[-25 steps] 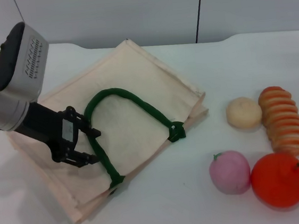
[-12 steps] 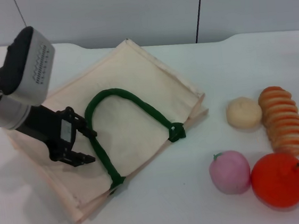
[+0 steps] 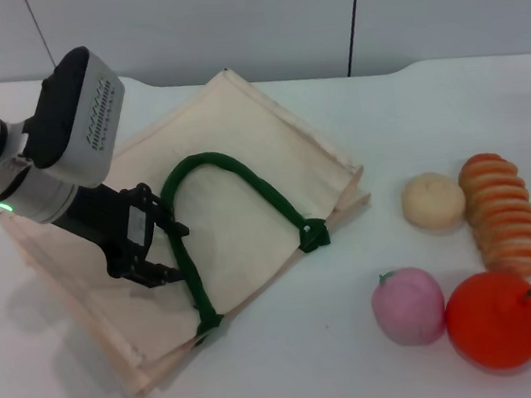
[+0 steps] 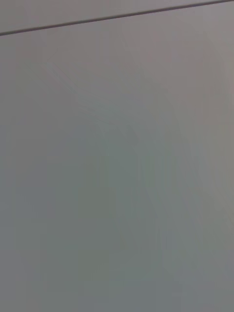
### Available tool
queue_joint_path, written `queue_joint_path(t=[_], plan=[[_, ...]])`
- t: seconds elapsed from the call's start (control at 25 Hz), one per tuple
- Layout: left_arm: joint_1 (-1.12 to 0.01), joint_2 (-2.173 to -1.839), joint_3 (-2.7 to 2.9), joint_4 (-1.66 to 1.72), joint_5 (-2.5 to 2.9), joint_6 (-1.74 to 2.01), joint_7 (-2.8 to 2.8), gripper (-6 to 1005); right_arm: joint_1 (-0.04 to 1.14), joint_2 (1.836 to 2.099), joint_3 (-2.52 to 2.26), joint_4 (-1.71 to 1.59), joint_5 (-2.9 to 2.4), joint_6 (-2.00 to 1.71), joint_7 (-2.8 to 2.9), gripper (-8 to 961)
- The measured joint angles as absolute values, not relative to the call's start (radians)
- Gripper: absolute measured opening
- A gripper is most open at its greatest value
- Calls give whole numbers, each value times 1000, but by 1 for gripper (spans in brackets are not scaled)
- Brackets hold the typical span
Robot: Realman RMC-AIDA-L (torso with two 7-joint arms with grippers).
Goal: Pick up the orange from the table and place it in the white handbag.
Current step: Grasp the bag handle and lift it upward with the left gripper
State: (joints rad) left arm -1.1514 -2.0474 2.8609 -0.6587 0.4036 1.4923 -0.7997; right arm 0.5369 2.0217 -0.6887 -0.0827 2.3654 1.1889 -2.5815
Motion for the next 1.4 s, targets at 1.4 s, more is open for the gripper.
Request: queue_joint_path(t=[1.4], plan=[[-1169, -2045, 2861, -534, 417, 1328, -779, 591, 540, 2022, -689, -83, 2363, 1196, -2581, 834]])
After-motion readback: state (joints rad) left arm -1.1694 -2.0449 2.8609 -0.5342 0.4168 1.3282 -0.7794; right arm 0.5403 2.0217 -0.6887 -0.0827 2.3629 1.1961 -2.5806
